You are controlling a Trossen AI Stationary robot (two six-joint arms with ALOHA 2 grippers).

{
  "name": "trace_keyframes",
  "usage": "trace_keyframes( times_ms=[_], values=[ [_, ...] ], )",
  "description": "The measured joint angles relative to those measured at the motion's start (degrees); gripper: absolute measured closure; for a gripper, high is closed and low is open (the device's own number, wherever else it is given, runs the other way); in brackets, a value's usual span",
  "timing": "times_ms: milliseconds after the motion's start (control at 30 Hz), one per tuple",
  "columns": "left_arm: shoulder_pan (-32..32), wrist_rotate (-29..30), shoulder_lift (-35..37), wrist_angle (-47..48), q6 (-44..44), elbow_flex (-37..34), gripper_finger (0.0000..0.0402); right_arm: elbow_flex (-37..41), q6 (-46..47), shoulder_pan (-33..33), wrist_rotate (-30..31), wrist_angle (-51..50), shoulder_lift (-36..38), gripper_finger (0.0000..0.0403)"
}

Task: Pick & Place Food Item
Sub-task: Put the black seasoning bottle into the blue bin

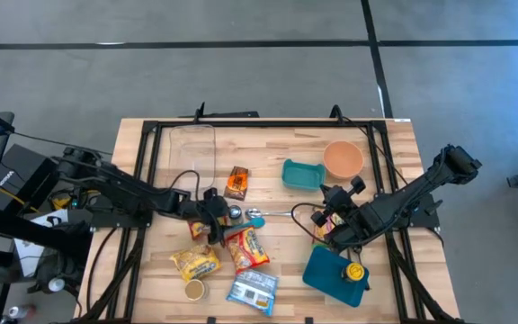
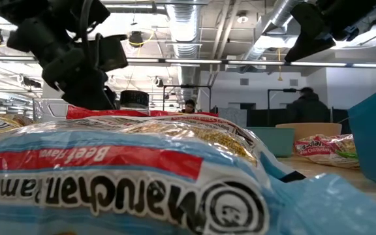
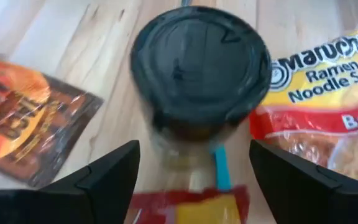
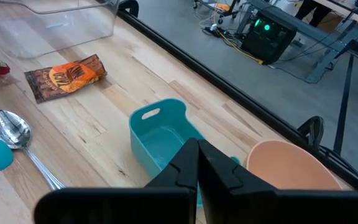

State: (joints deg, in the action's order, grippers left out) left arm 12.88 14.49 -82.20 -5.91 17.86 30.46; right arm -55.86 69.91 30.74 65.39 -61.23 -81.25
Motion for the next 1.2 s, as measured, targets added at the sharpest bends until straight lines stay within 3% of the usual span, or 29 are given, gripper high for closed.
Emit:
trace_keyframes(
  times_ms=[400,1200],
  values=[
    [-0.1,-0.9,-8.4,-9.6,-1.6,0.0,0.0104,0.0,0.0,0.0,-0.5,0.0,0.0,0.0403],
    [-0.1,0.5,-8.8,-13.6,-3.1,0.0,0.0105,0.0,0.0,0.0,-0.7,0.2,0.0,0.0403]
  ],
)
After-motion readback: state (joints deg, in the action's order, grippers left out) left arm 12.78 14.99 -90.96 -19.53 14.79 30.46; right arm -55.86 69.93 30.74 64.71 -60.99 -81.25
